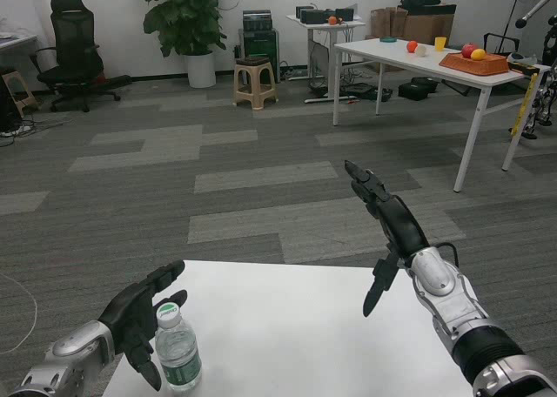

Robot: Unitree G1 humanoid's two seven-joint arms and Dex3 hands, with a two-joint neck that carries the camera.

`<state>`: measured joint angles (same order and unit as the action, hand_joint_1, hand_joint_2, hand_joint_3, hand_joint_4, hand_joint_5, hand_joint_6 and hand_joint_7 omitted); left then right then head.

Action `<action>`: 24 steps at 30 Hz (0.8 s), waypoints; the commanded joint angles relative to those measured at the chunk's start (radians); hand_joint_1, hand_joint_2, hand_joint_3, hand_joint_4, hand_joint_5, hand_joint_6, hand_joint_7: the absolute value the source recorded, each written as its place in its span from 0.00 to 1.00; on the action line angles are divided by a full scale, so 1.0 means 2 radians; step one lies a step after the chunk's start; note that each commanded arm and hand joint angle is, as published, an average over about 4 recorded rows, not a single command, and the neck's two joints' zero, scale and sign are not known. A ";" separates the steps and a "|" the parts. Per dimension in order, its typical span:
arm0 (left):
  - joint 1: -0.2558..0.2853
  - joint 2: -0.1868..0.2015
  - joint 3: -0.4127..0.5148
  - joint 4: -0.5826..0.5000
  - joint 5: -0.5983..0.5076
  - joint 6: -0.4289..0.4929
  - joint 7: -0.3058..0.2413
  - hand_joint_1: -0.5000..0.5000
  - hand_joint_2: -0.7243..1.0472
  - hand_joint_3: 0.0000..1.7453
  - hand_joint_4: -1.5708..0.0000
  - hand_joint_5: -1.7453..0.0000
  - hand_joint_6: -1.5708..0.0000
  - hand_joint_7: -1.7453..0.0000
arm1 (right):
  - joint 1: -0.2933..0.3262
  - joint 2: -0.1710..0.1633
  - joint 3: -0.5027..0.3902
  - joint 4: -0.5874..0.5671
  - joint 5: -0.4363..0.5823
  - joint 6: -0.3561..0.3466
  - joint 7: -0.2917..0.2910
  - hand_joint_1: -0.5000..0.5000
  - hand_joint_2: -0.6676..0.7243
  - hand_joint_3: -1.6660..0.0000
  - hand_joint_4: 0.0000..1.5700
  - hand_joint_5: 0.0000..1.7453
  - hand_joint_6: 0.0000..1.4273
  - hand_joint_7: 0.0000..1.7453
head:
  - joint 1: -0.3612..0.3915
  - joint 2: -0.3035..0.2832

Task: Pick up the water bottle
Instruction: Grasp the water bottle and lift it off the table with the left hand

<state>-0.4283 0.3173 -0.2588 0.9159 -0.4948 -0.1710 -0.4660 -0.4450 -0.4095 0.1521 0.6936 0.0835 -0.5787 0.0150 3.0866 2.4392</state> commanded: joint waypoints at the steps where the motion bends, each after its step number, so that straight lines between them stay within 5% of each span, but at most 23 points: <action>1: -0.004 -0.005 -0.004 0.006 0.016 -0.009 0.008 0.00 0.15 0.05 1.00 1.00 1.00 1.00 | -0.005 0.001 0.002 0.001 0.003 -0.001 -0.002 0.04 0.95 1.00 0.00 0.00 0.00 0.00 | 0.001 0.000; 24: 0.005 -0.009 0.016 0.046 0.021 -0.056 0.016 0.00 0.20 0.04 1.00 1.00 1.00 1.00 | -0.004 0.000 0.004 -0.003 0.003 -0.001 -0.002 0.04 0.95 1.00 0.00 0.00 0.00 0.00 | 0.002 -0.001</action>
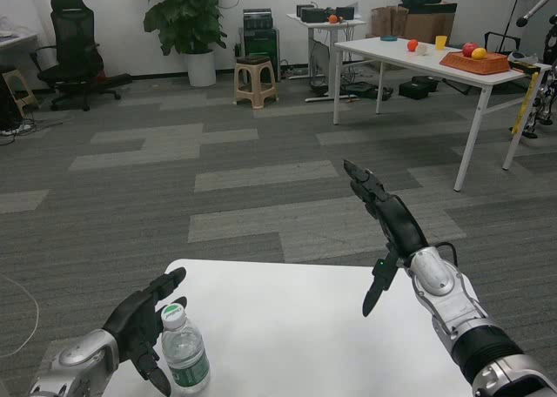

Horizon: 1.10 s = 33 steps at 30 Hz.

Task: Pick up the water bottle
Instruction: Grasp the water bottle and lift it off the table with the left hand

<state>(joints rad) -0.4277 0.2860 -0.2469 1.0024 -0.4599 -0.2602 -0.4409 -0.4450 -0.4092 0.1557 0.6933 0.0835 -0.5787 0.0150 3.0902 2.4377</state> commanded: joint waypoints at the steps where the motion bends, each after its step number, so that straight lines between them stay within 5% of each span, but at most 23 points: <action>1: 0.006 0.008 0.012 0.003 0.004 -0.013 0.004 0.00 0.20 0.05 1.00 1.00 1.00 1.00 | -0.004 0.000 0.002 -0.003 0.003 -0.001 -0.002 0.04 0.95 1.00 0.00 0.00 0.00 0.00 | 0.001 0.000; 15: -0.008 0.002 -0.015 0.055 0.003 -0.016 0.014 0.00 0.20 0.05 1.00 1.00 1.00 1.00 | -0.005 0.001 0.003 -0.002 0.003 -0.001 -0.002 0.04 0.95 1.00 0.00 0.00 0.00 0.00 | 0.002 -0.002; 33: -0.028 -0.017 -0.061 0.073 0.003 -0.014 0.030 0.00 0.05 0.03 1.00 1.00 1.00 1.00 | 0.000 0.000 0.002 -0.007 0.003 -0.001 -0.002 0.04 0.95 1.00 0.00 0.00 0.00 0.00 | 0.000 -0.002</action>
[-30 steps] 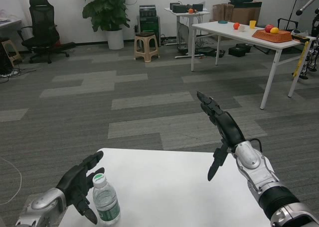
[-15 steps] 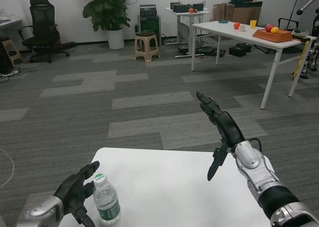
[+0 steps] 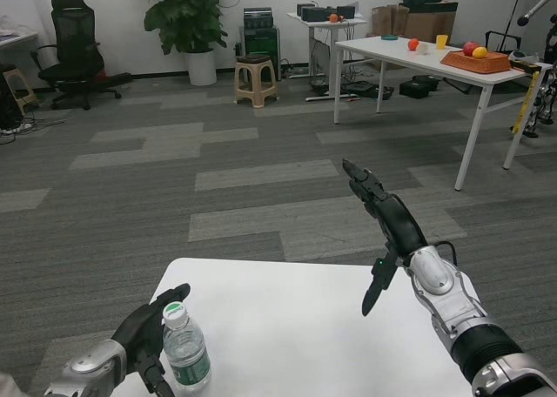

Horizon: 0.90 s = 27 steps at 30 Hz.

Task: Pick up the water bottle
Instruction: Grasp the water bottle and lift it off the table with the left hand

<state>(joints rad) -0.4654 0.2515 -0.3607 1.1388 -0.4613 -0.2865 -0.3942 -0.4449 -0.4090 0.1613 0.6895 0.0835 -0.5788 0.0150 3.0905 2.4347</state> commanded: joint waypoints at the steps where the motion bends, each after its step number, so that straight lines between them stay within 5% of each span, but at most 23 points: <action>1: -0.009 0.000 -0.005 0.004 0.005 0.000 0.009 0.00 0.05 0.03 1.00 1.00 1.00 1.00 | 0.000 0.000 -0.001 -0.005 0.003 -0.001 -0.002 0.04 0.95 1.00 0.00 0.00 0.00 0.00 | 0.000 -0.001; 23: -0.013 -0.007 -0.007 0.004 0.021 0.002 0.039 0.00 0.00 0.05 1.00 1.00 1.00 1.00 | 0.000 0.000 -0.001 -0.002 0.003 -0.001 -0.002 0.04 0.95 1.00 0.00 0.00 0.00 0.00 | 0.003 -0.001; 27: -0.014 -0.010 -0.008 0.004 0.021 -0.001 0.046 0.17 0.00 0.04 1.00 1.00 1.00 1.00 | 0.000 0.000 -0.001 -0.001 0.003 -0.001 -0.002 0.04 0.95 1.00 0.00 0.00 0.00 0.00 | 0.003 -0.001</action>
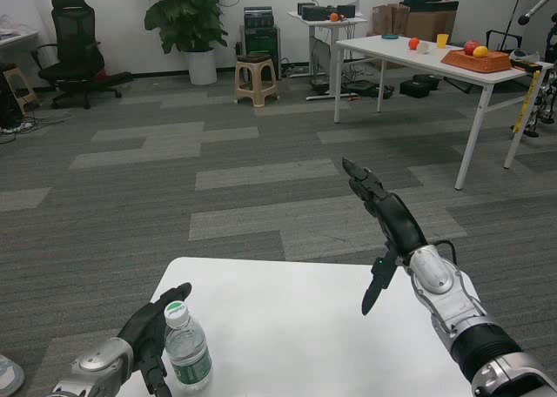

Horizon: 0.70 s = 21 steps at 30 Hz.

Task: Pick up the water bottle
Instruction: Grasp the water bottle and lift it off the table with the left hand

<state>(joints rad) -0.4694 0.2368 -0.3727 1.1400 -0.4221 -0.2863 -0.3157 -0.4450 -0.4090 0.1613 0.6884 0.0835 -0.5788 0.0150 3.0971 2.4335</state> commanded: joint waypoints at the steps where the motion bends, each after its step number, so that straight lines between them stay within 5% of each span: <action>1: -0.012 -0.003 -0.002 0.004 0.001 -0.002 0.009 0.27 0.00 0.03 1.00 1.00 1.00 0.99 | 0.000 0.000 0.000 -0.001 0.003 -0.001 -0.002 0.04 0.95 1.00 0.00 0.00 0.00 0.00 | 0.000 0.000; 4: -0.013 -0.005 -0.004 0.004 0.001 -0.004 0.014 0.50 0.00 0.04 1.00 1.00 1.00 0.96 | -0.001 0.000 0.000 0.000 0.003 -0.001 -0.002 0.04 0.95 1.00 0.00 0.00 0.00 0.00 | -0.001 -0.001; 7: -0.013 -0.005 -0.004 0.004 0.001 -0.008 0.019 0.60 0.00 0.05 1.00 1.00 0.97 0.94 | -0.001 0.000 0.000 0.001 0.003 -0.001 -0.002 0.04 0.95 1.00 0.00 0.00 0.00 0.00 | -0.001 -0.001; 11: -0.013 -0.007 -0.004 0.007 -0.001 -0.017 0.027 0.58 0.10 0.05 1.00 1.00 0.98 0.92 | -0.002 0.000 0.000 0.001 0.003 -0.001 -0.002 0.04 0.95 1.00 0.00 0.00 0.00 0.00 | 0.000 -0.002; 15: -0.014 -0.007 -0.004 0.010 -0.014 -0.023 0.029 0.56 0.40 0.05 1.00 0.97 1.00 0.92 | -0.003 0.000 0.000 0.002 0.003 -0.001 -0.002 0.04 0.95 1.00 0.00 0.00 0.00 0.00 | -0.001 -0.002; 17: -0.014 -0.008 -0.004 0.011 -0.017 -0.027 0.035 0.61 0.53 0.05 0.98 0.53 1.00 0.89 | -0.003 0.000 0.000 0.003 0.003 -0.001 -0.002 0.04 0.95 1.00 0.00 0.00 0.00 0.00 | 0.000 -0.002; 19: -0.013 -0.009 -0.005 0.013 -0.019 -0.033 0.045 0.65 0.58 0.05 0.80 0.06 0.96 0.81 | -0.004 0.001 0.000 0.003 0.003 -0.001 -0.002 0.04 0.95 1.00 0.00 0.00 0.00 0.00 | -0.001 -0.002; 21: -0.013 -0.009 -0.005 0.015 -0.018 -0.043 0.057 0.63 0.59 0.05 0.40 0.00 0.84 0.70 | -0.004 0.001 0.000 0.003 0.003 -0.001 -0.002 0.04 0.95 1.00 0.00 0.00 0.00 0.00 | -0.001 -0.003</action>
<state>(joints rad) -0.4720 0.2132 -0.3798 1.1622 -0.4511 -0.3486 -0.2223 -0.4450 -0.4089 0.1613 0.6892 0.0835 -0.5788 0.0150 3.0952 2.4279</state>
